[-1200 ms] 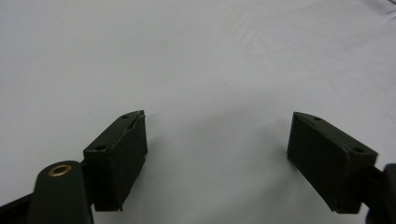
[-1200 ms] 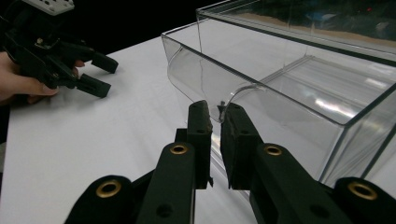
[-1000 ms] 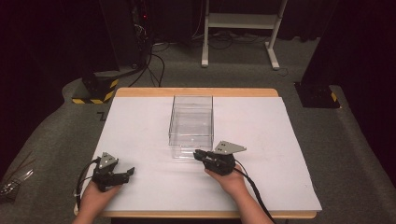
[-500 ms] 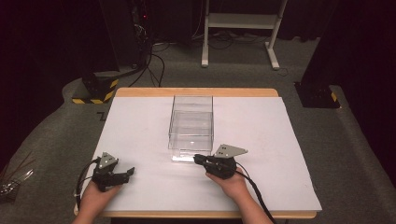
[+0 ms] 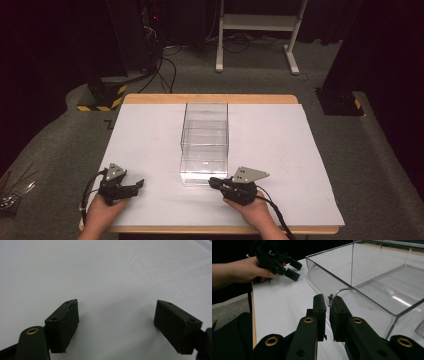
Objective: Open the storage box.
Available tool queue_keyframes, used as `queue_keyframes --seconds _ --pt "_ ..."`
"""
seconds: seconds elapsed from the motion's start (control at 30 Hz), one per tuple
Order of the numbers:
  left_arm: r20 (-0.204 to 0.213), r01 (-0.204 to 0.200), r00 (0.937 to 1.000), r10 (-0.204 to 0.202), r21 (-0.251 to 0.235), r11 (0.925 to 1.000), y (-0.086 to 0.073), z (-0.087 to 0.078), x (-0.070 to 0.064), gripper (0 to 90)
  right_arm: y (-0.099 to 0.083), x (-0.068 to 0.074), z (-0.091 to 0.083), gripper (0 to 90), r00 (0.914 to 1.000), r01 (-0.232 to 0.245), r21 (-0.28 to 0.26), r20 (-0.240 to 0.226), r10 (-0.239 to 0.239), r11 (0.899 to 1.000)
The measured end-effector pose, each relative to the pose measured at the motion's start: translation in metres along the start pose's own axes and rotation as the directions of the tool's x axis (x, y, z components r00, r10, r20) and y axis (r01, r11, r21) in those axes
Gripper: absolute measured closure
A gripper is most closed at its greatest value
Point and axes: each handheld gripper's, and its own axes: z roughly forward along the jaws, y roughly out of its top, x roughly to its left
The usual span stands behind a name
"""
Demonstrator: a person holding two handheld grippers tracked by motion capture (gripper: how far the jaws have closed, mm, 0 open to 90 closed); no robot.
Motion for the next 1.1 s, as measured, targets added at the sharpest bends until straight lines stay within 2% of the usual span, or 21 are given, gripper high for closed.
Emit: queue_keyframes --seconds 0.33,0.6,0.8,1.1 --pt "0.0 0.0 1.0 0.0 0.0 1.0 0.0 0.0 0.0 20.3 -0.006 0.014 -0.009 83.9 0.9995 0.018 0.017 -0.025 -0.018 1.0" --pt "0.0 -0.003 1.0 0.003 0.001 1.0 0.0 0.0 0.0 20.3 -0.013 0.025 -0.014 84.0 0.9989 0.043 0.02 -0.02 -0.043 0.999" --pt "0.0 -0.003 1.0 0.003 0.001 1.0 0.0 0.0 0.001 20.3 -0.016 0.028 -0.016 84.2 0.9988 0.036 0.003 -0.034 -0.036 0.999" --pt "0.001 0.0 1.0 0.0 0.0 1.0 0.0 0.0 0.0 20.3 -0.018 0.033 -0.018 84.5 0.9965 0.059 0.005 -0.059 -0.058 0.998"
